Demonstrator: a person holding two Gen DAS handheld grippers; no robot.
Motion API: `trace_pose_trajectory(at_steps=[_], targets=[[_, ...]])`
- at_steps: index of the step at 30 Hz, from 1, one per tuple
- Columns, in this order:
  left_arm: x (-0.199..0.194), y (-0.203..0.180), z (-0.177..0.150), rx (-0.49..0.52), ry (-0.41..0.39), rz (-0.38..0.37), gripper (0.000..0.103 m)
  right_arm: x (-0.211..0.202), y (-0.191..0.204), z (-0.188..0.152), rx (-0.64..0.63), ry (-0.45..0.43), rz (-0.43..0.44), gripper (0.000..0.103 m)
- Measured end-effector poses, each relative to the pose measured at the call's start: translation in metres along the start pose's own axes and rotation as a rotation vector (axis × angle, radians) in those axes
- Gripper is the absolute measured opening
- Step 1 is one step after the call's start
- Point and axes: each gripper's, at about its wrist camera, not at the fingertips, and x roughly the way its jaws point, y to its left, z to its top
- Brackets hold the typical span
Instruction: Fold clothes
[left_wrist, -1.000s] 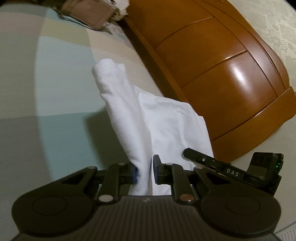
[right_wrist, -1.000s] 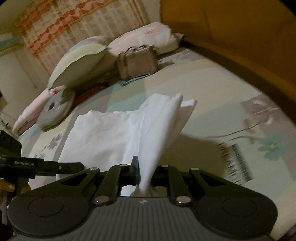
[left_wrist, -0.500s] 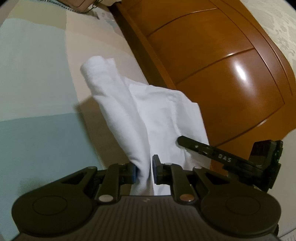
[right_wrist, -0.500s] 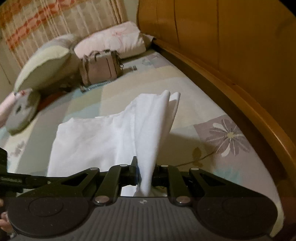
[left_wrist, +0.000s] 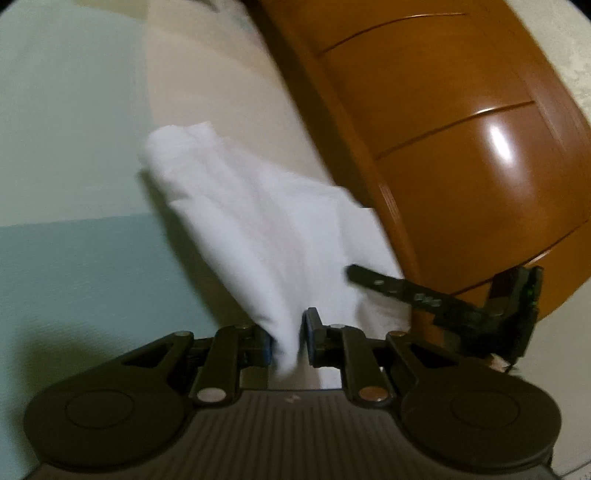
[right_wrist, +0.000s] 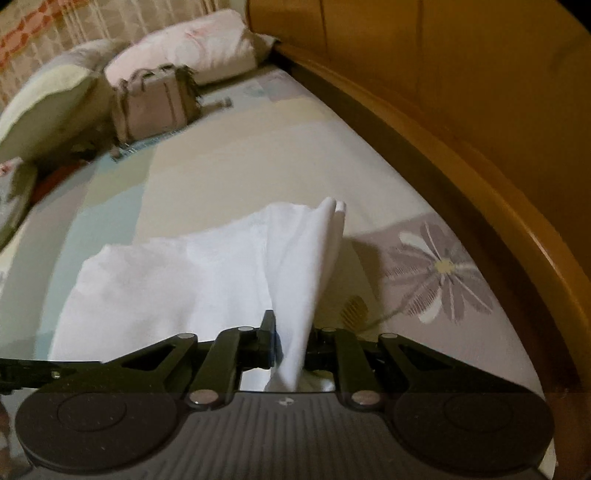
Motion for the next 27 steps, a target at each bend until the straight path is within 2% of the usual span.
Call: trace_pose_trajectory(at_steps=[1, 3, 5, 7, 8, 10, 12, 13, 15, 16, 18, 20, 22, 24, 27], targets=[[-0.005, 0.004, -0.002, 0.004, 0.004, 0.009, 0.018, -0.001, -0.004, -0.002, 0.015, -0.005, 0.000, 0.029], [-0.014, 0.010, 0.002, 0.016, -0.005, 0.003, 0.025, -0.011, -0.011, -0.004, 0.031, -0.039, -0.009, 0.030], [-0.029, 0.017, 0.006, 0.016, -0.046, 0.009, 0.046, -0.028, -0.013, -0.006, 0.027, -0.090, -0.022, 0.031], [-0.041, 0.023, 0.010, -0.004, -0.089, 0.004, 0.051, -0.045, -0.015, -0.007, 0.024, -0.142, -0.035, 0.031], [-0.041, 0.026, 0.013, -0.029, -0.097, -0.005, 0.054, -0.055, -0.012, -0.009, 0.017, -0.168, -0.013, 0.031], [-0.034, 0.033, 0.019, -0.079, -0.092, -0.022, 0.057, -0.067, -0.001, -0.016, -0.008, -0.185, 0.066, 0.031], [-0.024, 0.036, 0.024, -0.101, -0.085, -0.019, 0.057, -0.061, 0.010, -0.027, -0.043, -0.150, 0.107, 0.031], [-0.020, 0.034, 0.028, -0.088, -0.098, -0.008, 0.057, -0.055, 0.014, -0.033, -0.058, -0.130, 0.090, 0.031], [-0.014, 0.029, 0.036, -0.062, -0.123, 0.014, 0.055, -0.037, 0.012, -0.043, -0.061, -0.089, 0.000, 0.030], [-0.011, 0.027, 0.040, -0.049, -0.137, 0.024, 0.055, -0.028, 0.006, -0.048, -0.044, -0.068, -0.027, 0.024], [-0.020, 0.017, 0.046, -0.013, -0.176, 0.036, 0.055, -0.024, -0.002, -0.055, -0.006, -0.084, -0.030, 0.019], [-0.030, 0.004, 0.051, 0.037, -0.217, 0.064, 0.056, -0.032, 0.007, -0.056, -0.003, -0.105, -0.041, 0.023], [-0.040, -0.004, 0.051, 0.092, -0.234, 0.116, 0.057, -0.043, 0.022, -0.055, -0.026, -0.134, -0.030, 0.027], [-0.050, -0.010, 0.046, 0.152, -0.230, 0.188, 0.060, -0.049, 0.046, -0.055, -0.087, -0.165, 0.043, 0.030], [-0.076, -0.012, 0.023, 0.236, -0.193, 0.282, 0.069, -0.040, 0.088, -0.061, -0.187, -0.139, 0.105, 0.031]])
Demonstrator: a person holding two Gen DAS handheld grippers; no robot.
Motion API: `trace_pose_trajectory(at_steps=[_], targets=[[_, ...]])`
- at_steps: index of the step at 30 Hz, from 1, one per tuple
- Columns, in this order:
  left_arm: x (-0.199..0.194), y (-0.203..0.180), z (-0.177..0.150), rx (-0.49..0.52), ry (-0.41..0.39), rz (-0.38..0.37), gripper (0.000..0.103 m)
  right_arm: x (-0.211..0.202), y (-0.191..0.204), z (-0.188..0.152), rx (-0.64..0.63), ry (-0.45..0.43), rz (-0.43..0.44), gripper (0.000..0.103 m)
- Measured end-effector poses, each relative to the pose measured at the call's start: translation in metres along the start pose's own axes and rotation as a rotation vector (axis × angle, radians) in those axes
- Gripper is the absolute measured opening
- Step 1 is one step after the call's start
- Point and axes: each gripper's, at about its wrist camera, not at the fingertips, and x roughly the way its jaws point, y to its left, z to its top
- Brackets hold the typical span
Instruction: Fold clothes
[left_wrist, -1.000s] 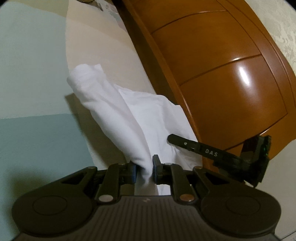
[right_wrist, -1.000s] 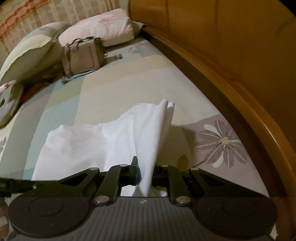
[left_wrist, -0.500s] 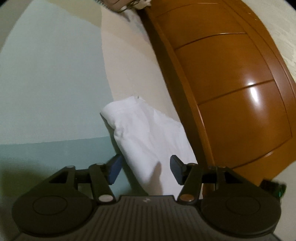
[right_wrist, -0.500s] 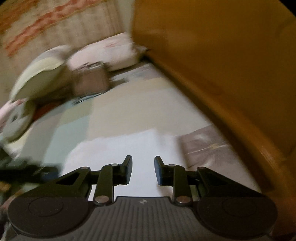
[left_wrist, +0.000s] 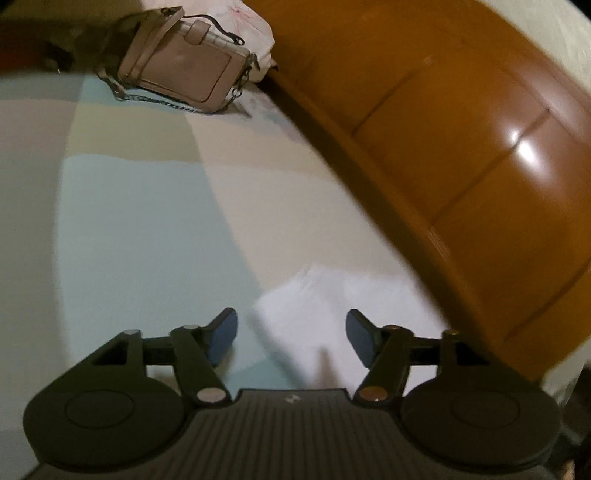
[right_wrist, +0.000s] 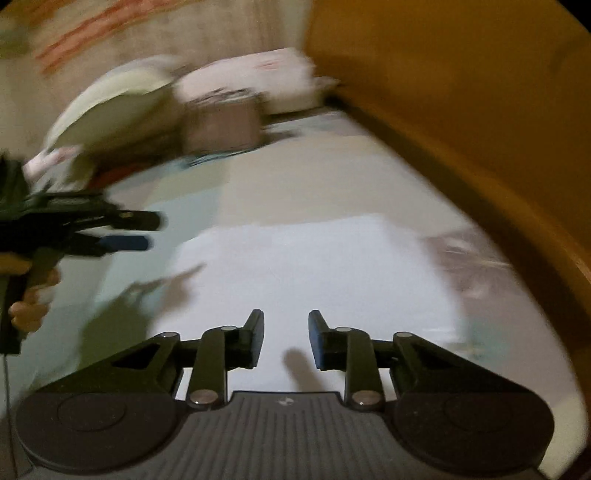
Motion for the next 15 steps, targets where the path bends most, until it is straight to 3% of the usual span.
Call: trace_pose_trajectory(at_steps=[2, 5, 9, 12, 15], targets=[[-0.010, -0.006, -0.013, 0.094, 0.031, 0.065, 0.074, 0.021, 0.023, -0.012, -0.054, 0.052, 0.004, 0.033], [-0.038, -0.004, -0.032, 0.246, 0.062, 0.162, 0.084, 0.023, 0.042, -0.026, -0.125, 0.021, -0.040, 0.037], [-0.079, -0.001, -0.070, 0.367, 0.015, 0.250, 0.093, 0.010, 0.047, -0.008, -0.099, -0.024, -0.022, 0.041], [-0.105, 0.008, -0.097, 0.359, -0.029, 0.285, 0.095, 0.018, 0.042, 0.013, -0.082, -0.078, -0.062, 0.045], [-0.126, 0.016, -0.121, 0.318, -0.054, 0.336, 0.096, 0.050, 0.039, 0.027, -0.054, -0.067, -0.118, 0.046]])
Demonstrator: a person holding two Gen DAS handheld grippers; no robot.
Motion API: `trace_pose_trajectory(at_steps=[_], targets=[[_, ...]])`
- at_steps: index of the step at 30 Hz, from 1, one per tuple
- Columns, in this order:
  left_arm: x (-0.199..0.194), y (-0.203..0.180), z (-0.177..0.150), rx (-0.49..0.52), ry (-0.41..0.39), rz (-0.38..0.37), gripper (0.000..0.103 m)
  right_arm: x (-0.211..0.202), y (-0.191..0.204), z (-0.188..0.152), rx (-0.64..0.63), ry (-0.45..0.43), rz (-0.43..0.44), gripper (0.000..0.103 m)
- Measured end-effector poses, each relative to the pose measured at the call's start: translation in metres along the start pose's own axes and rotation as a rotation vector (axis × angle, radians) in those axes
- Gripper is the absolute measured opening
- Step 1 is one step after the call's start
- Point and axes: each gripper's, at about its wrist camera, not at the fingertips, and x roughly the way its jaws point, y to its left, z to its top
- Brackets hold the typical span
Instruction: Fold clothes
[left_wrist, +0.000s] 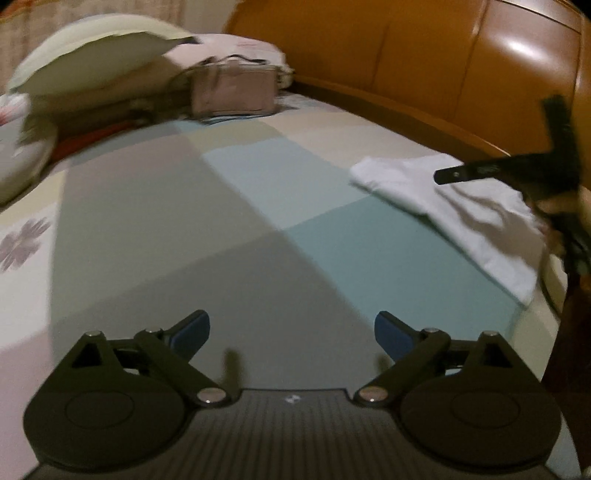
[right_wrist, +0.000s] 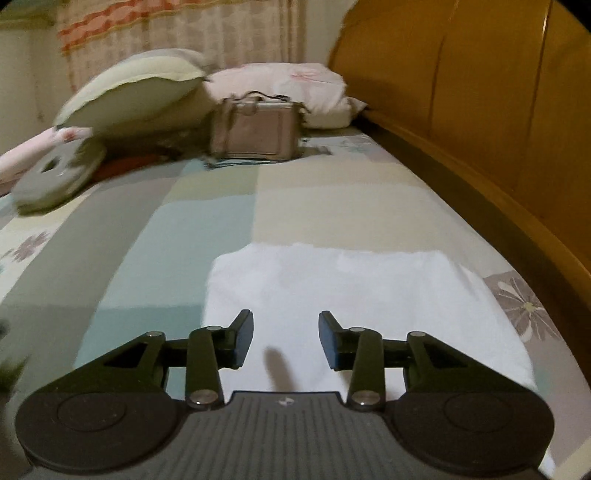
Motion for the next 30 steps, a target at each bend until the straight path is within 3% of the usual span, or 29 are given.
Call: trace_pose_trajectory(at_steps=[1, 3, 5, 8, 10, 12, 14, 19, 23, 30], targets=[[-0.008, 0.002, -0.008, -0.010, -0.004, 0.021, 0.096, 0.012, -0.001, -0.002, 0.006, 0.023, -0.013, 0.047], [-0.017, 0.003, -0.018, 0.002, -0.012, 0.062, 0.096, 0.021, 0.004, -0.008, 0.002, 0.022, -0.014, 0.067], [-0.023, 0.002, -0.023, 0.029, -0.028, 0.080, 0.098, 0.019, 0.016, -0.008, -0.026, 0.034, -0.029, 0.070], [-0.033, -0.002, -0.027, 0.070, -0.053, 0.080, 0.100, -0.007, 0.013, -0.009, 0.029, 0.043, 0.012, 0.073], [-0.038, -0.006, -0.030, 0.090, -0.070, 0.105, 0.101, -0.030, 0.006, -0.016, 0.067, 0.016, 0.042, 0.089], [-0.041, -0.013, -0.034, 0.115, -0.089, 0.128, 0.101, -0.052, 0.000, -0.036, 0.062, -0.027, -0.003, 0.096], [-0.043, -0.021, -0.038, 0.148, -0.100, 0.136, 0.102, -0.059, -0.008, -0.057, 0.066, -0.003, -0.038, 0.096], [-0.047, -0.044, -0.046, 0.250, -0.116, 0.162, 0.102, -0.075, -0.020, -0.097, 0.041, 0.042, -0.023, 0.097], [-0.049, -0.055, -0.049, 0.295, -0.108, 0.149, 0.102, -0.088, -0.048, -0.085, 0.157, -0.045, -0.004, 0.097], [-0.043, -0.053, -0.050, 0.243, -0.080, 0.125, 0.102, -0.057, -0.094, -0.063, 0.288, -0.119, -0.022, 0.097]])
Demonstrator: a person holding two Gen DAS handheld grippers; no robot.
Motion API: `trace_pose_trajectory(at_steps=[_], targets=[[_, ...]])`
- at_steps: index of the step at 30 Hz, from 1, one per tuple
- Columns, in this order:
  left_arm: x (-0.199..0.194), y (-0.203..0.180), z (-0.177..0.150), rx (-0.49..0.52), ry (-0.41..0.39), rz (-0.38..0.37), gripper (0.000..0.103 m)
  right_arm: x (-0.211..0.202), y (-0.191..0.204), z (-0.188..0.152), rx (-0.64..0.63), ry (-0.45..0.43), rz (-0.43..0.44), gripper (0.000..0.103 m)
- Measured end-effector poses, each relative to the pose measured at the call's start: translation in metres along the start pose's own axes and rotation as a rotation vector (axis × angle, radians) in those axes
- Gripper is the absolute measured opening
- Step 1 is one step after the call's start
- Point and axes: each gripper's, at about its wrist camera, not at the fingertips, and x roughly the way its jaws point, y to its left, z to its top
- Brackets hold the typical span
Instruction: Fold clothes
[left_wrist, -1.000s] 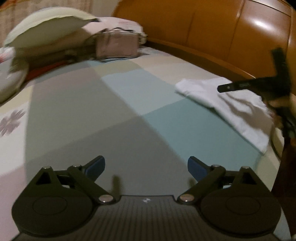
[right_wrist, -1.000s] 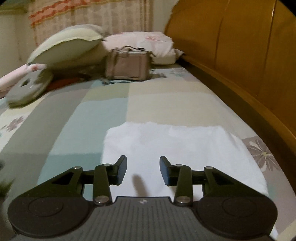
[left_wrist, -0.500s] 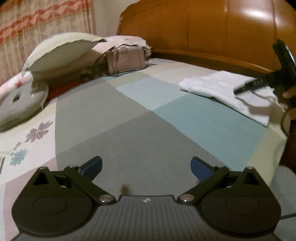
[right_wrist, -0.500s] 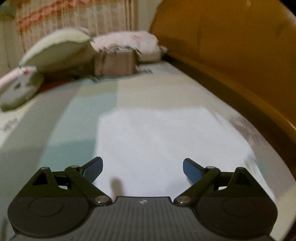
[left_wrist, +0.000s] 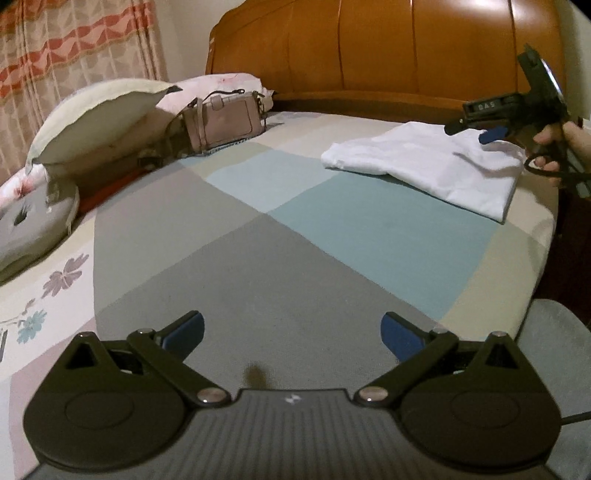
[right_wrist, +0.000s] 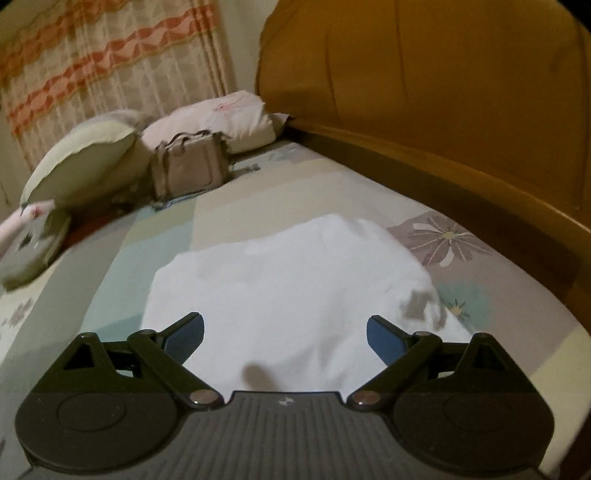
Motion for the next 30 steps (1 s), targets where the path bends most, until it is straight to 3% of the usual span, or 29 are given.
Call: trace_pose_trajectory(at_steps=[2, 4, 9, 13, 16, 19, 21, 25, 30], targets=[[-0.002, 0.003, 0.000, -0.003, -0.003, 0.003, 0.102, 0.007, -0.017, 0.000, 0.041, 0.008, -0.050, 0.096], [-0.002, 0.007, -0.001, -0.017, -0.001, 0.004, 0.102, 0.005, -0.030, -0.002, 0.077, 0.001, -0.025, 0.093], [0.000, 0.016, -0.003, -0.070, 0.009, 0.004, 0.102, -0.023, -0.012, -0.007, 0.048, 0.007, -0.030, 0.095], [-0.003, 0.015, -0.002, -0.073, 0.003, -0.005, 0.102, -0.037, 0.024, -0.029, -0.140, 0.055, 0.023, 0.098], [-0.007, 0.014, -0.003, -0.071, -0.001, -0.013, 0.102, -0.037, 0.042, -0.056, -0.282, 0.118, -0.006, 0.099], [-0.010, 0.015, -0.005, -0.081, 0.000, -0.024, 0.102, -0.049, 0.049, -0.070, -0.360, 0.127, -0.039, 0.101], [-0.009, 0.017, -0.007, -0.095, 0.006, -0.034, 0.102, -0.056, 0.050, -0.064, -0.349, 0.130, -0.026, 0.101], [-0.008, 0.017, -0.006, -0.104, 0.010, -0.019, 0.102, -0.061, 0.052, -0.038, -0.339, 0.025, -0.022, 0.102], [-0.007, 0.019, -0.006, -0.112, 0.013, -0.014, 0.102, -0.028, 0.037, -0.004, -0.267, -0.044, -0.062, 0.103]])
